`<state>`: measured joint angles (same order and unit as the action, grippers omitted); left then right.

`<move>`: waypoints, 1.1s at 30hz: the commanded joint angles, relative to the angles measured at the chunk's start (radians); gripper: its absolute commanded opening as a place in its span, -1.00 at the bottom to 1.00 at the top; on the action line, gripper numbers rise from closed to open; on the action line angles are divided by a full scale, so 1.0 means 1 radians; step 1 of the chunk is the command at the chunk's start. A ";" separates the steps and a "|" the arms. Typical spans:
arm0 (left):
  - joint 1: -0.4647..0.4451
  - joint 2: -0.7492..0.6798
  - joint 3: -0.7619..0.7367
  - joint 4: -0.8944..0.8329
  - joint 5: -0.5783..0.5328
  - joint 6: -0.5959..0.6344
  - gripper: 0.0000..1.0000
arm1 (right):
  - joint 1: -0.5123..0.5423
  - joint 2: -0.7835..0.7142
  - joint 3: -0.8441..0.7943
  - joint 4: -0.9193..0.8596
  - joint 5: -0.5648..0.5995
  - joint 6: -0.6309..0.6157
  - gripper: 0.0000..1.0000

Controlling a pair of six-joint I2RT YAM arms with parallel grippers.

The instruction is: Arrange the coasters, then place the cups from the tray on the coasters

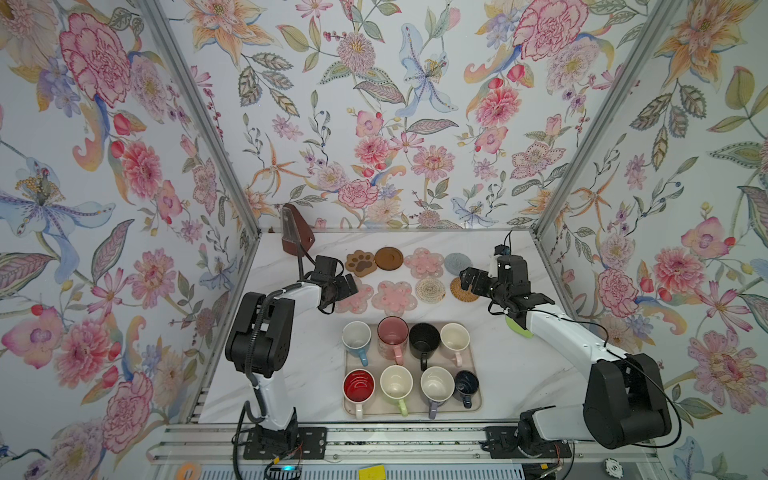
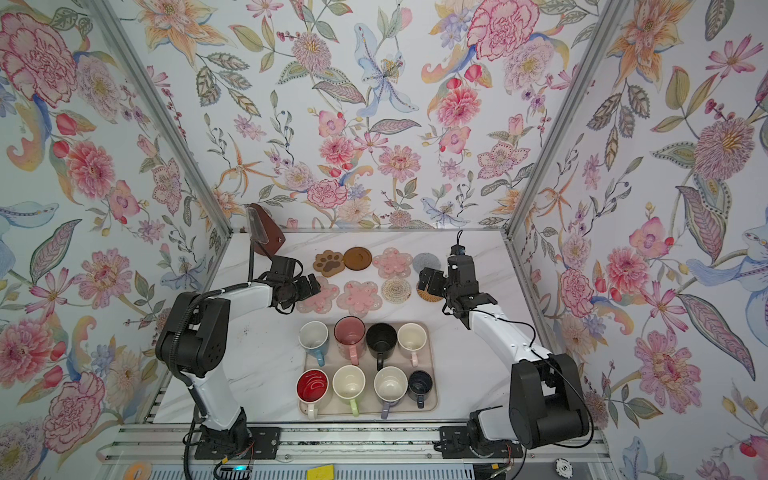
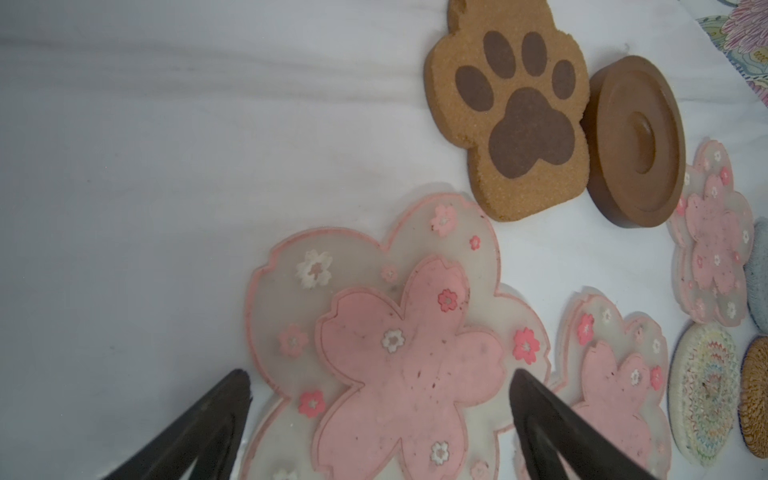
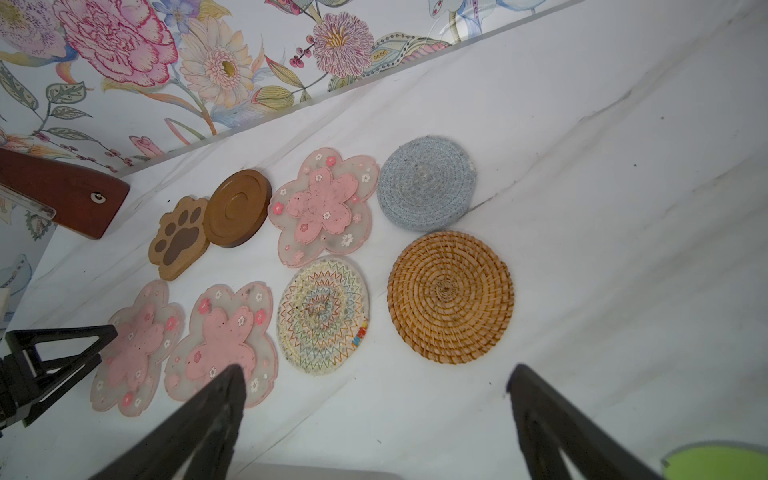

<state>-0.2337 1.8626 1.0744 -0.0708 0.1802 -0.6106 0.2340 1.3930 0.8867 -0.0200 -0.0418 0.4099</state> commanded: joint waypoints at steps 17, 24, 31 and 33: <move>-0.105 -0.088 -0.111 0.037 0.043 -0.125 0.98 | -0.007 -0.020 -0.019 0.020 -0.005 0.023 0.99; -0.124 -0.105 -0.115 0.029 0.028 -0.128 0.98 | -0.006 -0.022 -0.018 0.014 -0.003 0.023 0.98; -0.122 -0.218 -0.085 -0.035 -0.081 -0.055 0.98 | -0.006 -0.034 -0.012 -0.003 0.002 0.019 0.98; -0.119 -0.265 -0.070 -0.049 -0.119 -0.022 0.98 | -0.006 -0.035 -0.011 -0.007 0.003 0.021 0.99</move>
<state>-0.3519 1.6794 0.9771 -0.0830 0.1417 -0.6926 0.2340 1.3888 0.8806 -0.0177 -0.0422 0.4206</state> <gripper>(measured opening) 0.989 0.992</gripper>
